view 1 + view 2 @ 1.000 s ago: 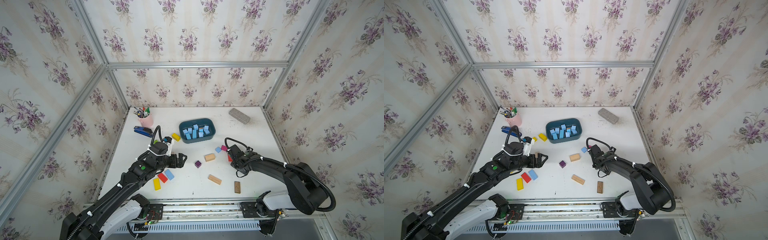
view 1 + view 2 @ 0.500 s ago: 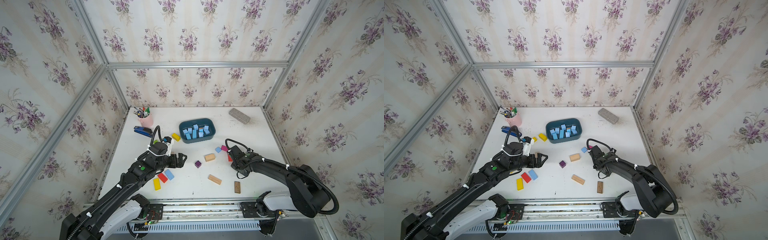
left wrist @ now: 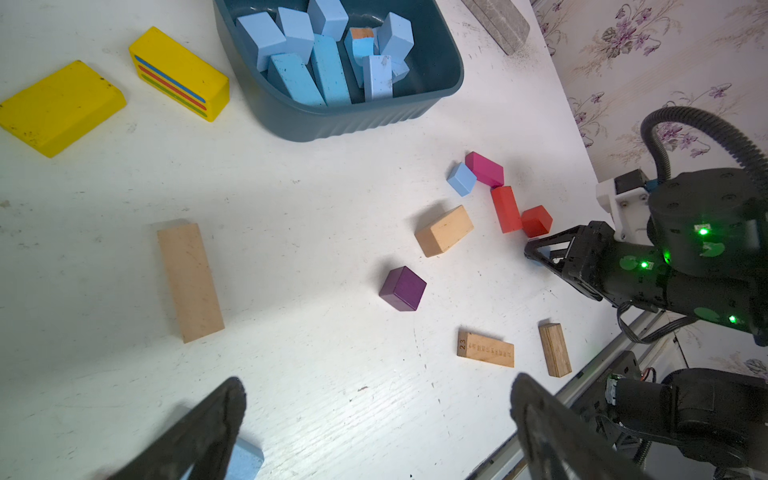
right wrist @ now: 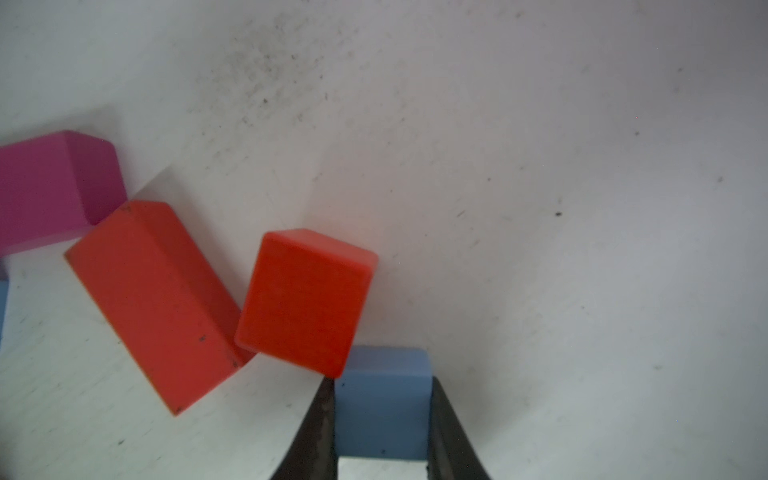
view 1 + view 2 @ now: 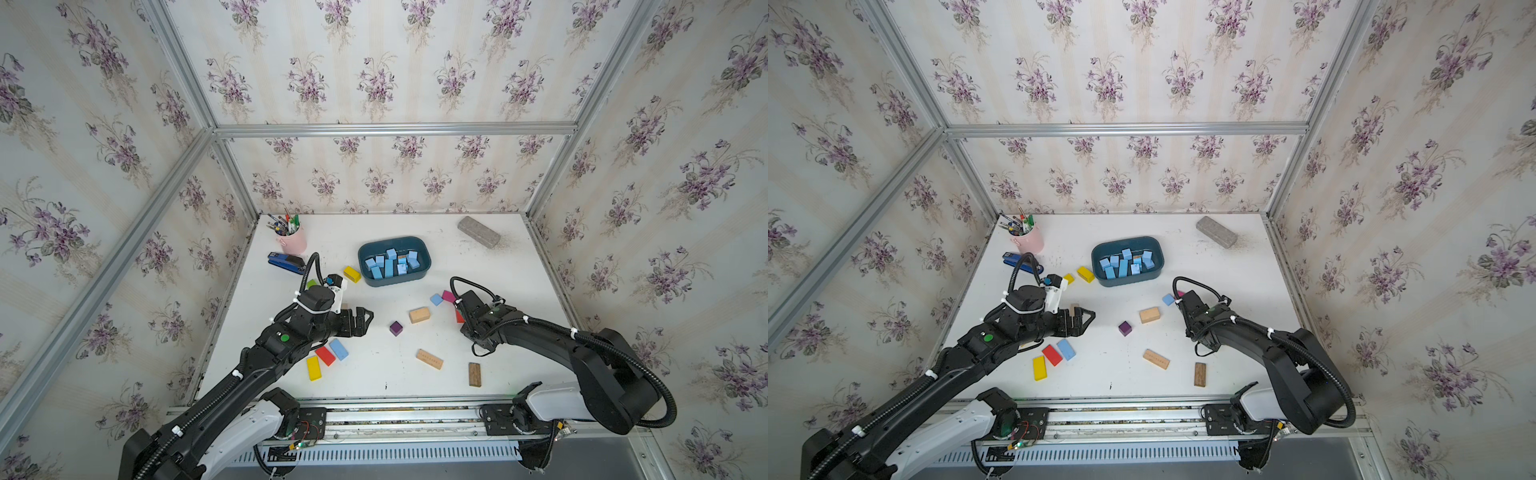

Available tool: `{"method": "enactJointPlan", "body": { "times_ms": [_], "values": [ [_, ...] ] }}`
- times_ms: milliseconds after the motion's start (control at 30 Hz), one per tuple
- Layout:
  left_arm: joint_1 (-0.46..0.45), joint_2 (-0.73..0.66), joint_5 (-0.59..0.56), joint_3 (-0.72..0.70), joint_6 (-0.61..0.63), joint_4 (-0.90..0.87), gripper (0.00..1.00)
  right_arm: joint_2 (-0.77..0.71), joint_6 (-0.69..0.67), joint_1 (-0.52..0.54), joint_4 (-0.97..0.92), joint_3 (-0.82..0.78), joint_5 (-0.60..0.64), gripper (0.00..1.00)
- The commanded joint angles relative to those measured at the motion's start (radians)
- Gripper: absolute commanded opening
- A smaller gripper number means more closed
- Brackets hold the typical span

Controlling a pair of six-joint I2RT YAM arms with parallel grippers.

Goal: Pick out the blue building blocks
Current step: Pick up the building block from the center of the board.

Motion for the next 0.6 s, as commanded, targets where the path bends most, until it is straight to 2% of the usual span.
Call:
{"method": "enactJointPlan", "body": {
  "times_ms": [0, 367, 567],
  "values": [
    [0.002, -0.002, -0.002, -0.001, -0.009, 0.026, 0.99, -0.001, 0.007, 0.000, -0.058, -0.005, -0.015, 0.23],
    [0.002, -0.005, -0.010, 0.003, -0.007, 0.026, 0.99, -0.044, -0.053, -0.001, -0.109, 0.066, 0.006, 0.19],
    [0.002, -0.005, -0.014, 0.006, -0.005, 0.025, 0.99, -0.073, -0.139, 0.000, -0.128, 0.148, 0.020, 0.18]
  ]
}}
